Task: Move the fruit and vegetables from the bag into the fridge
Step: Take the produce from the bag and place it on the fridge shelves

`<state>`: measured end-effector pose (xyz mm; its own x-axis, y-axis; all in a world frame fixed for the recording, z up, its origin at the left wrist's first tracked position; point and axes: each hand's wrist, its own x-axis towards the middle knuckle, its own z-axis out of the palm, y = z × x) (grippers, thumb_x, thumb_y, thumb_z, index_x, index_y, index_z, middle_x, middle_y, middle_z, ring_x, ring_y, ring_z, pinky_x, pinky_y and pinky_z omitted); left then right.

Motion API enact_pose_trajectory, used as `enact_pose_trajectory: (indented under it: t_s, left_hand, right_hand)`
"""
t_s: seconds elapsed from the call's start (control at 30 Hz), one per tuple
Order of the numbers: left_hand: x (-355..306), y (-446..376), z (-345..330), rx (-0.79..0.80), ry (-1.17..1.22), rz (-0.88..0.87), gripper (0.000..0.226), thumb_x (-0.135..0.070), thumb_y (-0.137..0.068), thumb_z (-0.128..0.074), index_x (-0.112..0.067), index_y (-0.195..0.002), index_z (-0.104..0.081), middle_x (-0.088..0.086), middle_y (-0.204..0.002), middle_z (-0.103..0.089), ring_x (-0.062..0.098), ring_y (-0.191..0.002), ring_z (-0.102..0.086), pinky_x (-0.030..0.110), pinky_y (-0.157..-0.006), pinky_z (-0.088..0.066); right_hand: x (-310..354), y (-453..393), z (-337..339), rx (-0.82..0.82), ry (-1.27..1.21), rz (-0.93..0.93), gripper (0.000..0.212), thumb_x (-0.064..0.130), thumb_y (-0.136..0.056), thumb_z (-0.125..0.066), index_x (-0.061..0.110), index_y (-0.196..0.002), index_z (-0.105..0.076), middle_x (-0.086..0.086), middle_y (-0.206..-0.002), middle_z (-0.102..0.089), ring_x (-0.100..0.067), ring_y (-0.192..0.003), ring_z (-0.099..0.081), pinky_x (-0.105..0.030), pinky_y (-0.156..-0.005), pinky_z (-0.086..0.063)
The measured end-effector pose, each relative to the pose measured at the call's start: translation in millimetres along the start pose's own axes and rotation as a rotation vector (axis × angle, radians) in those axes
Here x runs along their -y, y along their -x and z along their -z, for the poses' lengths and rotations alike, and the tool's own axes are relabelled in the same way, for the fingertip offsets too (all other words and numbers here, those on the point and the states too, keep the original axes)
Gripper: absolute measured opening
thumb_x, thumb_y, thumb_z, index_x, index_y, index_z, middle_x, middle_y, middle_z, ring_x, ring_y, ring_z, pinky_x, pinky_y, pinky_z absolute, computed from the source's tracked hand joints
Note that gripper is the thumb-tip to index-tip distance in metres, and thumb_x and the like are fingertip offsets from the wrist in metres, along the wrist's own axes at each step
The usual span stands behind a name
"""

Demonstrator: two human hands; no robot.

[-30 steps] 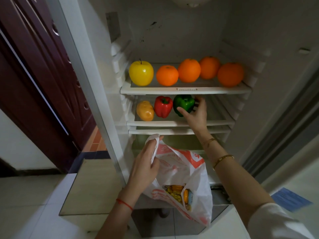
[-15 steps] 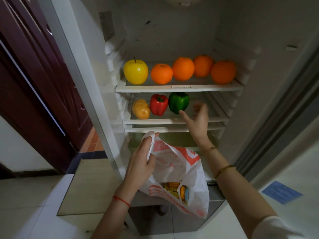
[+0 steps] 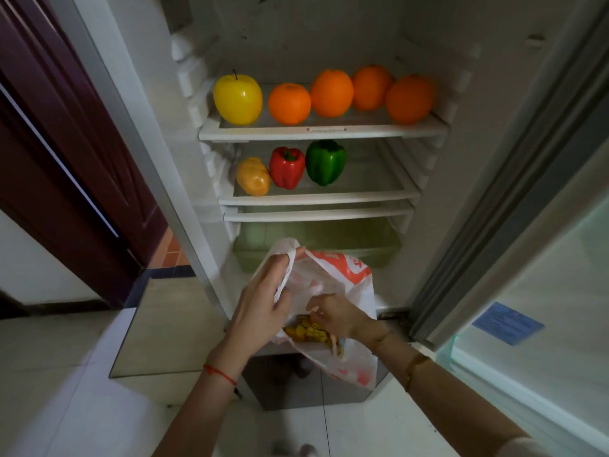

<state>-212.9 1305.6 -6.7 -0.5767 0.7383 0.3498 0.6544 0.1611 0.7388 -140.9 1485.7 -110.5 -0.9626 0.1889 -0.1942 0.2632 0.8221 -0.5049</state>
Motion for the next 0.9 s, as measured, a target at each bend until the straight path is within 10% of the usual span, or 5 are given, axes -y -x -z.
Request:
enact_pose_trajectory:
  t_s: [0.17, 0.4, 0.77, 0.9]
  left_hand:
    - [1.1, 13.2, -3.5, 0.03, -0.065, 0.018, 0.04, 0.003, -0.087, -0.049, -0.032, -0.1, -0.036, -0.016, -0.101, -0.048, 0.004, -0.076, -0.05, 0.008, -0.061, -0.038]
    - [-4.1, 22.0, -12.8, 0.024, -0.1, 0.076, 0.037, 0.0, -0.088, -0.052, -0.016, -0.121, -0.045, -0.011, -0.116, -0.052, 0.004, -0.085, -0.052, 0.001, -0.065, -0.038]
    - [11.3, 13.3, -8.3, -0.12, -0.26, 0.255, 0.04, -0.014, -0.09, -0.051, -0.017, -0.13, -0.045, 0.002, -0.116, -0.062, 0.024, -0.087, -0.064, 0.038, -0.07, -0.053]
    - [16.5, 10.6, -0.3, -0.094, -0.237, 0.233, 0.048, -0.013, -0.09, -0.05, -0.022, -0.136, -0.042, -0.005, -0.131, -0.056, 0.022, -0.1, -0.063, 0.041, -0.078, -0.054]
  right_hand:
    - [-26.2, -0.3, -25.0, 0.061, 0.223, -0.207, 0.027, 0.016, -0.099, -0.041, 0.005, -0.12, -0.054, -0.015, -0.123, -0.058, -0.031, -0.113, -0.057, -0.036, -0.096, -0.046]
    - [-51.5, 1.1, -36.6, 0.08, 0.336, -0.25, 0.034, 0.019, -0.097, -0.046, 0.01, -0.13, -0.045, -0.014, -0.129, -0.052, -0.03, -0.115, -0.056, -0.04, -0.096, -0.049]
    - [-50.3, -14.1, -47.3, 0.151, 0.587, -0.089, 0.052, 0.03, -0.094, -0.056, 0.016, -0.142, -0.038, -0.012, -0.147, -0.034, -0.035, -0.137, -0.029, -0.047, -0.114, -0.03]
    - [-50.8, -20.0, -51.7, 0.185, 0.68, -0.057, 0.061, 0.035, -0.082, -0.073, 0.016, -0.135, -0.05, -0.016, -0.137, -0.047, -0.039, -0.128, -0.045, -0.051, -0.105, -0.041]
